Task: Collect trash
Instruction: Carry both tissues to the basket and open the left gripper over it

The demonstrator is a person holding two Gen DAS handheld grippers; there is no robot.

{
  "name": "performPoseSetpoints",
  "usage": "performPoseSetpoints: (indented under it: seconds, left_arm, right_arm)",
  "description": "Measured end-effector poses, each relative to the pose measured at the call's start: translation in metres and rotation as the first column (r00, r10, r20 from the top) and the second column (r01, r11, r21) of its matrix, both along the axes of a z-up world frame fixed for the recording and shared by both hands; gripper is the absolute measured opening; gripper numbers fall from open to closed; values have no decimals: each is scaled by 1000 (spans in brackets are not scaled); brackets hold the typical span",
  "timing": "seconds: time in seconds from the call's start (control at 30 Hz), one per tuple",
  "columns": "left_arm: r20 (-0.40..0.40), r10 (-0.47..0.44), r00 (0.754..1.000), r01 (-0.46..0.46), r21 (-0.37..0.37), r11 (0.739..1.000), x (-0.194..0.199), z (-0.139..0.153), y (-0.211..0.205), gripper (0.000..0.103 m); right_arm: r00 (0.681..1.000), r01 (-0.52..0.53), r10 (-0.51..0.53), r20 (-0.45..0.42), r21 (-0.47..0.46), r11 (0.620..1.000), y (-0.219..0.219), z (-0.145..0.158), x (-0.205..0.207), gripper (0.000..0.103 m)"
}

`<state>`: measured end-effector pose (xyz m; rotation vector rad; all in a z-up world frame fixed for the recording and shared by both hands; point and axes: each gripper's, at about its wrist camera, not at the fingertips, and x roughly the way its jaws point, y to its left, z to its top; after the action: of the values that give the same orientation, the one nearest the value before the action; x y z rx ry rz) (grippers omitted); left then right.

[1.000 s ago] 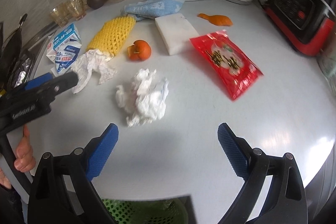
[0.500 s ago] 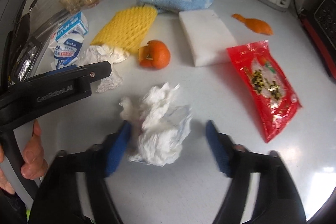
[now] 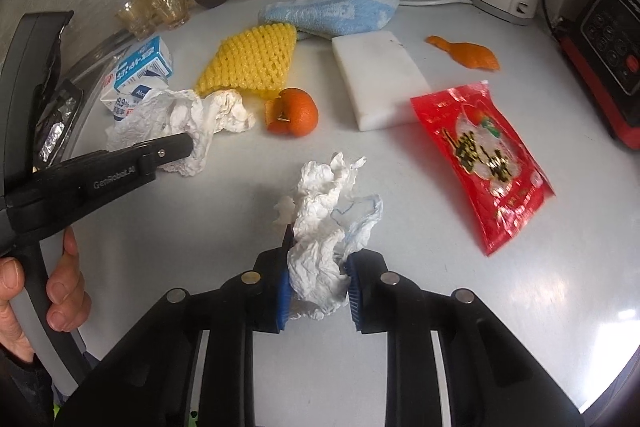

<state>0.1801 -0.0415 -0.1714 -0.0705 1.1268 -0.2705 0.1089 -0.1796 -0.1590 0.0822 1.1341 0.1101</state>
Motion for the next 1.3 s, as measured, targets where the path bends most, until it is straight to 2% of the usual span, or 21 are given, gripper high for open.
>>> performPoseSetpoints:
  seconds: [0.2, 0.43, 0.63, 0.77, 0.9, 1.03, 1.3]
  left_arm:
    - [24, -59, 998, 59, -26, 998, -30, 21, 15, 18]
    - [35, -188, 982, 189, -32, 981, -89, 43, 38, 18]
    - [26, -309, 951, 309, -41, 950, -139, 52, 55, 18]
    - [7, -405, 914, 405, -30, 914, -170, 51, 58, 18]
    - [0, -449, 894, 449, -17, 894, -200, 47, 57, 18]
    - [-5, -446, 895, 446, 1, 895, -228, 45, 52, 18]
    - [-64, -385, 921, 386, 1, 923, -284, 26, 32, 18]
  right_arm:
    - [999, 47, -47, 7, 0, 999, 2, 13, -27, 23]
    - [995, 103, -103, 7, -2, 995, 17, 29, -80, 23]
    - [987, 160, -161, -8, -24, 987, 38, 32, -128, 23]
    - [978, 206, -206, -28, -14, 979, 50, 34, -157, 23]
    - [980, 198, -198, -29, -13, 980, 60, 37, -176, 23]
    - [991, 132, -132, -13, -17, 991, 63, 44, -193, 24]
    - [1000, 30, -30, -7, -32, 999, 39, 48, -224, 25]
